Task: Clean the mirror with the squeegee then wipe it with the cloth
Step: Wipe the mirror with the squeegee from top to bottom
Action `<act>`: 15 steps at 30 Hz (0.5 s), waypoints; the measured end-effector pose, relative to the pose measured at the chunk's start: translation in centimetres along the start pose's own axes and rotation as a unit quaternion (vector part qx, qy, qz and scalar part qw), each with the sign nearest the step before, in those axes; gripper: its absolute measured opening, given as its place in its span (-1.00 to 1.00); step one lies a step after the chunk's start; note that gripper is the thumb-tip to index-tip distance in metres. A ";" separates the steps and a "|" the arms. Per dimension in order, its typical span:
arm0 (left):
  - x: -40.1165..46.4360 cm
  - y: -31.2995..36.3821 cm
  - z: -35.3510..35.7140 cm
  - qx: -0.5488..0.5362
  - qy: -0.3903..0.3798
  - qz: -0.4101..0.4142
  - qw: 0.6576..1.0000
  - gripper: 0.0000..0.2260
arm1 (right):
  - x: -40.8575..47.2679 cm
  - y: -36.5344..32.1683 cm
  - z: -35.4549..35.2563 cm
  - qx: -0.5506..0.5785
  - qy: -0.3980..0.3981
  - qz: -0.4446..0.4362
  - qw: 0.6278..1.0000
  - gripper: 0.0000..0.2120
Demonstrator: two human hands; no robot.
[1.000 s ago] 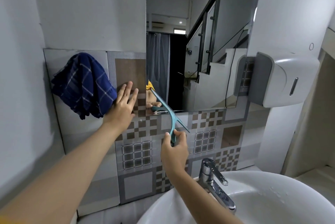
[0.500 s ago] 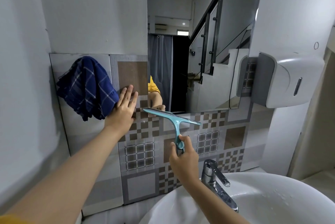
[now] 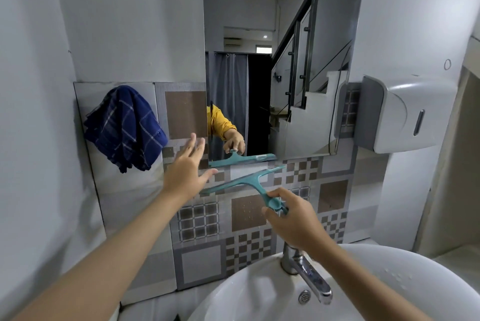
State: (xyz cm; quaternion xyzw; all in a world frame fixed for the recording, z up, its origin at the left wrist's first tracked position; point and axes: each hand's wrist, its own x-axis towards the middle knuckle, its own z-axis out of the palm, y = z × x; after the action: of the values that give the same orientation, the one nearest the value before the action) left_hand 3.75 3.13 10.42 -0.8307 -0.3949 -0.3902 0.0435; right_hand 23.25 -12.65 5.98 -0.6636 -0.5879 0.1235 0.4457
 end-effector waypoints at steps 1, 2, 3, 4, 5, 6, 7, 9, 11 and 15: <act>-0.5 0.9 0.0 -0.042 0.010 0.014 0.999 -0.31 | -0.3 -0.1 -0.8 -0.023 -0.019 -0.021 0.999 -0.76; -1.1 1.9 -0.1 -0.085 0.012 0.031 0.996 -0.35 | -0.6 -0.3 -1.6 -0.047 -0.038 -0.045 0.997 -0.74; -1.6 2.9 -0.3 -0.128 0.006 0.046 0.991 -0.40 | -0.9 -0.5 -2.5 -0.070 -0.055 -0.071 0.993 -0.72; -2.1 3.9 -0.6 -0.169 -0.010 0.057 0.984 -0.47 | -1.0 -0.7 -3.3 -0.088 -0.073 -0.094 0.989 -0.70; -2.6 4.8 -1.0 -0.204 -0.035 0.063 0.976 -0.53 | -1.1 -1.0 -4.1 -0.101 -0.089 -0.115 0.984 -0.70; -3.0 5.7 -1.3 -0.234 -0.067 0.065 0.968 -0.60 | -1.1 -1.4 -4.9 -0.112 -0.106 -0.135 0.979 -0.71; -3.3 6.4 -1.6 -0.255 -0.105 0.063 0.959 -0.66 | -1.1 -1.8 -5.6 -0.123 -0.123 -0.158 0.972 -0.73; -3.8 7.3 -2.2 -0.267 -0.179 0.061 0.945 -0.77 | -1.0 -2.6 -6.6 -0.137 -0.153 -0.201 0.958 -0.74; -4.0 7.9 -2.9 -0.256 -0.223 0.067 0.938 -0.85 | -0.7 -3.3 -7.4 -0.151 -0.167 -0.238 0.945 -0.76; -4.4 7.8 -4.2 -0.271 -0.259 0.056 0.925 -0.87 | 0.5 -4.4 -8.2 -0.181 -0.146 -0.294 0.927 -0.77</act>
State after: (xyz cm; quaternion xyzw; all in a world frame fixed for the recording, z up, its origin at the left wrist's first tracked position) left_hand 4.88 -6.59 12.18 -0.9036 -0.2247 -0.2501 -0.2654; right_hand 26.06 -16.27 14.07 -0.5048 -0.8277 -0.0259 0.2437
